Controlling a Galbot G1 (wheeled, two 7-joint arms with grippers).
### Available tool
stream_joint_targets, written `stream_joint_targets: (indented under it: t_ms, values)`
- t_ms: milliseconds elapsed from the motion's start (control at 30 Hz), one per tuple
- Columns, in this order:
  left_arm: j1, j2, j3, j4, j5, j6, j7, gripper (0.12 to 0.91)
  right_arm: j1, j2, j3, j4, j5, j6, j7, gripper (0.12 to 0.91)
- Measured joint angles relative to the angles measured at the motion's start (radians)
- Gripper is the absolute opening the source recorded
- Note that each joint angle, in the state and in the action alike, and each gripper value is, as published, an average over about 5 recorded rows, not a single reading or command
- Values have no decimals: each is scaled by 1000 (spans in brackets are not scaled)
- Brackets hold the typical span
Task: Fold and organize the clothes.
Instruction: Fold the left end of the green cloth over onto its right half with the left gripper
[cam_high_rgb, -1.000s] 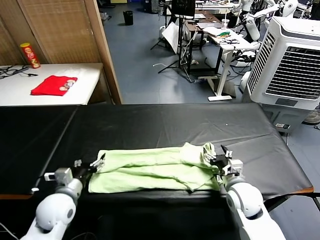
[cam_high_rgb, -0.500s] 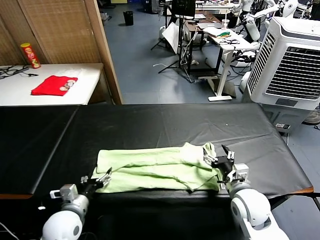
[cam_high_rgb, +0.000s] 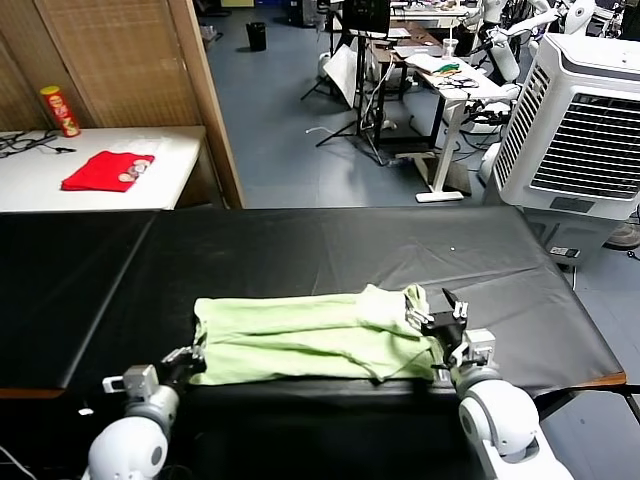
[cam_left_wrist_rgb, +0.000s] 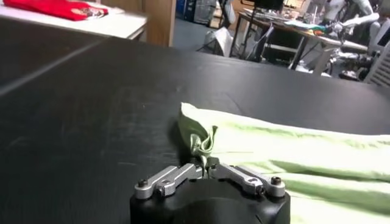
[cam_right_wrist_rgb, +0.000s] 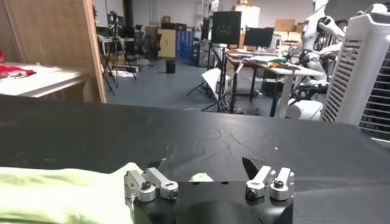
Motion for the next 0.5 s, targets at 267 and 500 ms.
stream_joint_targets:
  t_ms: [267,500]
  values:
    - [26,165,-109,28,133,-60,8,147,-8,17,-1,-1,-17,4,1,798]
    - [21,249,-147,-18,94,-10,-23,147,-30,42,-3,-2,-51,12,-3,798]
